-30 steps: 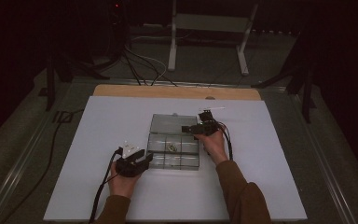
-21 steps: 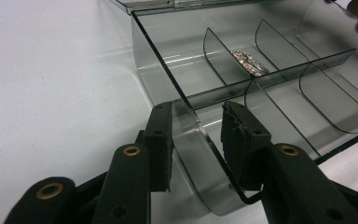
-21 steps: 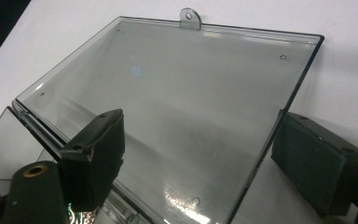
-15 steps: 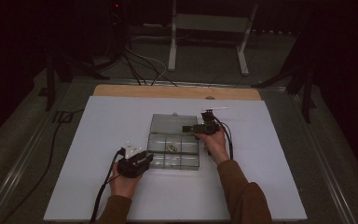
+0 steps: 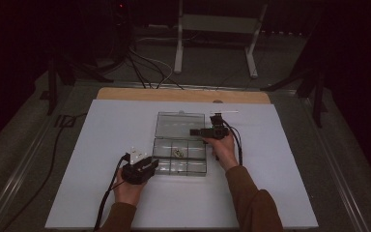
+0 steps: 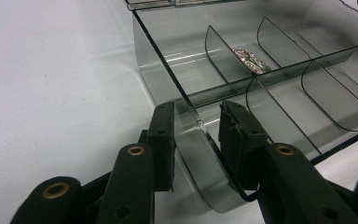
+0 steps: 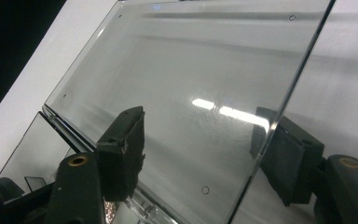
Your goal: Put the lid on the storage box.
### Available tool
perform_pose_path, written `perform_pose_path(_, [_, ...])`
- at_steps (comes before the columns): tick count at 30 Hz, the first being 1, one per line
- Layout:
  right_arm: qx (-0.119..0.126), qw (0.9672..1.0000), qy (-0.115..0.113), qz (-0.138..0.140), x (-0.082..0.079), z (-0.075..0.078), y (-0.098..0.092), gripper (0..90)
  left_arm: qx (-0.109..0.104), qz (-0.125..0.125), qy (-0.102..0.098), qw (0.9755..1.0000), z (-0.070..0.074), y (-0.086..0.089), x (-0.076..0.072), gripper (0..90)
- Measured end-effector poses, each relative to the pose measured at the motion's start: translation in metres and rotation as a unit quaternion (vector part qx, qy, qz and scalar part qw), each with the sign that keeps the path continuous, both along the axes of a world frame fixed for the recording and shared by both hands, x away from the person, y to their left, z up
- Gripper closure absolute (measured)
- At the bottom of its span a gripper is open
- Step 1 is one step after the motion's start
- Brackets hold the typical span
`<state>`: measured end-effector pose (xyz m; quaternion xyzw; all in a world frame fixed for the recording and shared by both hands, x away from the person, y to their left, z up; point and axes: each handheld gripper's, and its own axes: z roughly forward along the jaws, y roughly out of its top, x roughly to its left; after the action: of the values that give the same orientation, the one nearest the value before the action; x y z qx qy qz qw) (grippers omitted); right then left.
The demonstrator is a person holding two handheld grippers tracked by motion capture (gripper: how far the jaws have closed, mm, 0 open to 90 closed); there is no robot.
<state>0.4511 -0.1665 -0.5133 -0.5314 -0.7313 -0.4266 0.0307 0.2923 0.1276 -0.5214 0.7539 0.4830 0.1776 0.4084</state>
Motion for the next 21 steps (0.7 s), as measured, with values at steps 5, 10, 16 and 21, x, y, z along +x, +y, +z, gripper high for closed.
perform_pose_path(5, [0.000, 1.0000, -0.006, 0.001, -0.001, 0.001, -0.001, 37.6, 0.001, 0.000, 0.000, 1.0000, 0.000, 0.000, 0.000, 69.2])
perform_pose_path(10, [-0.004, 0.9999, -0.016, 0.001, -0.002, 0.005, -0.002, 40.7, 0.002, 0.000, 0.000, 1.0000, 0.000, 0.000, 0.000, 69.3])
perform_pose_path(16, [-0.011, 0.9996, -0.026, 0.006, -0.003, 0.009, -0.002, 42.5, 0.004, 0.001, -0.001, 1.0000, 0.000, -0.001, 0.000, 69.2])
perform_pose_path(21, [-0.015, 0.9993, -0.033, 0.008, -0.004, 0.010, -0.003, 43.3, 0.005, 0.001, -0.001, 1.0000, 0.000, -0.001, -0.001, 69.2])
